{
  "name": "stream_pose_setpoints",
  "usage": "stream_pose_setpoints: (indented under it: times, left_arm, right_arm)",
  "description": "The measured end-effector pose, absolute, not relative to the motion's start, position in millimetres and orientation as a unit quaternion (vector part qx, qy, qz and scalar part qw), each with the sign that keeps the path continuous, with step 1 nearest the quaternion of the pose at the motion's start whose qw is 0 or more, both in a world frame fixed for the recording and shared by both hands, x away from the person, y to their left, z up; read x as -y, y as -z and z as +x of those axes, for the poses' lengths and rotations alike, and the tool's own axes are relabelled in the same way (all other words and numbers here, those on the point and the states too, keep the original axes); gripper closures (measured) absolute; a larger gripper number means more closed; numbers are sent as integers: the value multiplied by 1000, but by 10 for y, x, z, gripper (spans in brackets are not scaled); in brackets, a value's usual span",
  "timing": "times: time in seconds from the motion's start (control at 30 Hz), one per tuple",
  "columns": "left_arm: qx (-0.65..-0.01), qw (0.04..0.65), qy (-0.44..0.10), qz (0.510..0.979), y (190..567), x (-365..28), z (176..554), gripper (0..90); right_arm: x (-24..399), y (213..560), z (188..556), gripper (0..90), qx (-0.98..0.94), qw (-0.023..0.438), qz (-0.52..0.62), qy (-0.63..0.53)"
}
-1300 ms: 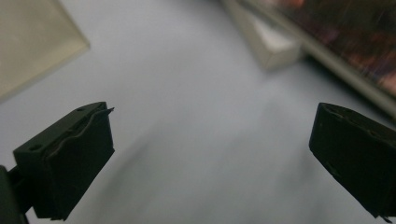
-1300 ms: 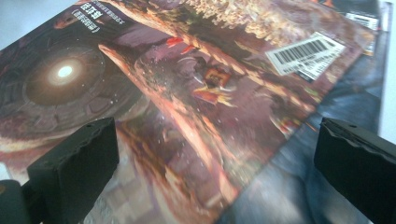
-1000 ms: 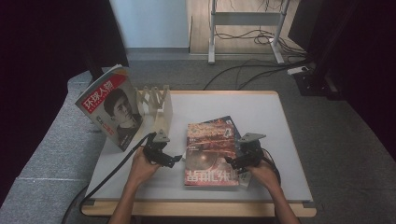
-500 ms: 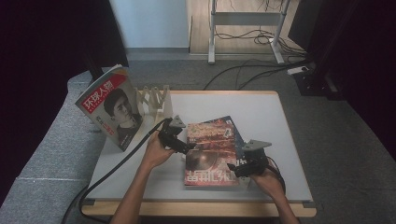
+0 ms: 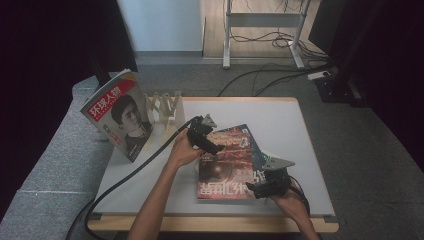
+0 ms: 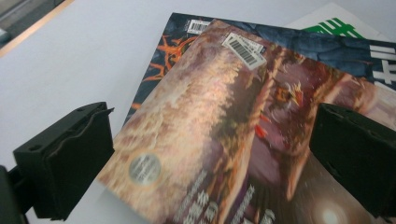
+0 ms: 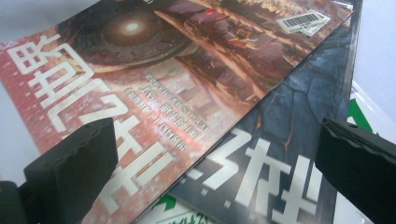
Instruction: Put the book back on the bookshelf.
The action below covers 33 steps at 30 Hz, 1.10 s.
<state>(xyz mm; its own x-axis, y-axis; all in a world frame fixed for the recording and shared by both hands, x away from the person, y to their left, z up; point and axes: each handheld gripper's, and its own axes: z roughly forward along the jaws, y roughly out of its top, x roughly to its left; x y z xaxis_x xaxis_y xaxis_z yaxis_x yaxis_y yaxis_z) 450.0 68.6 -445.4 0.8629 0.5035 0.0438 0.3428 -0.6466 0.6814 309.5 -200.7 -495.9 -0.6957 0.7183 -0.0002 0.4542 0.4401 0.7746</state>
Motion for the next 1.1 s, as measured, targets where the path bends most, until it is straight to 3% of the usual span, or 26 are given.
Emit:
stream_pose_setpoints:
  times: [0.67, 1.1]
  left_arm:
    - [-254, 339, -105, 900, 4878, -663, 4871, 0]
    - [-265, 353, -66, 895, 5015, -677, 4959, 0]
  right_arm:
    - [2001, 5063, 2841, 0, -843, 162, 335, -388]
    - [1939, 5104, 2784, 0, -856, 168, 314, -375]
